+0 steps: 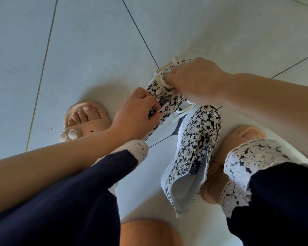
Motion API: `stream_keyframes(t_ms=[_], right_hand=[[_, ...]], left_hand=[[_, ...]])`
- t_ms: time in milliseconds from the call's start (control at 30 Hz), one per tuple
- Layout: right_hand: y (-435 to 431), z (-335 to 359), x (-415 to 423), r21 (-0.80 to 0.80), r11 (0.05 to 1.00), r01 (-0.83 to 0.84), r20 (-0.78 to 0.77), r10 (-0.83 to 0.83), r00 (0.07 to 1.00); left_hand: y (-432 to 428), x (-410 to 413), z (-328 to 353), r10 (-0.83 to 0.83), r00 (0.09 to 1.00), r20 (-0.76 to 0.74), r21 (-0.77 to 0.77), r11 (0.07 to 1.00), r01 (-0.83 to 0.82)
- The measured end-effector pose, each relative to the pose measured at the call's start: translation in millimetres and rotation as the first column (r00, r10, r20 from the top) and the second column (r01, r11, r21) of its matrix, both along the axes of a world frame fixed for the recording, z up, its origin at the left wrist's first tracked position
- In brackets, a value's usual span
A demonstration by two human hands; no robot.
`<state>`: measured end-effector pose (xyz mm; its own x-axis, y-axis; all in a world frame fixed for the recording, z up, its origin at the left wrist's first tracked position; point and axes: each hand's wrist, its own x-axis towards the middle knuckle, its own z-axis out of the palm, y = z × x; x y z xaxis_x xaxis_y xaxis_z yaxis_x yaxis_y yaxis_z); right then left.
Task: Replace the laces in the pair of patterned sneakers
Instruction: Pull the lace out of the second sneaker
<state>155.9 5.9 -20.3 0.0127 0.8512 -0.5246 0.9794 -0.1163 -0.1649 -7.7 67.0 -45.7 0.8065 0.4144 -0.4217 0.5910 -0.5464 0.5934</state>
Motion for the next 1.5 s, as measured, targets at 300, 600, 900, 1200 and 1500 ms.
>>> stream_keyframes(t_ms=[300, 600, 900, 1200, 1500], right_hand=[[-17, 26, 61, -0.314, 0.894, 0.321, -0.003, -0.339, 0.941], [-11, 17, 10, -0.012, 0.884, 0.467, -0.262, -0.453, 0.852], [-7, -17, -23, 0.116, 0.922, 0.369, -0.074, -0.363, 0.929], [-23, -1, -14, 0.126, 0.807, 0.577, -0.397, -0.492, 0.775], [-59, 1, 19, 0.071, 0.72, 0.69, -0.263, -0.654, 0.709]], left_hand=[[5, 0, -1, 0.039, 0.999, 0.007, -0.057, 0.998, -0.039], [22, 12, 6, -0.007, 0.999, 0.033, 0.02, 1.0, 0.006], [21, 16, 11, -0.033, 0.999, 0.021, 0.039, 0.999, 0.032], [30, 9, 6, 0.271, 0.962, 0.045, -0.078, 0.961, -0.267], [22, 7, 1, 0.324, 0.944, 0.065, -0.146, 0.939, -0.313]])
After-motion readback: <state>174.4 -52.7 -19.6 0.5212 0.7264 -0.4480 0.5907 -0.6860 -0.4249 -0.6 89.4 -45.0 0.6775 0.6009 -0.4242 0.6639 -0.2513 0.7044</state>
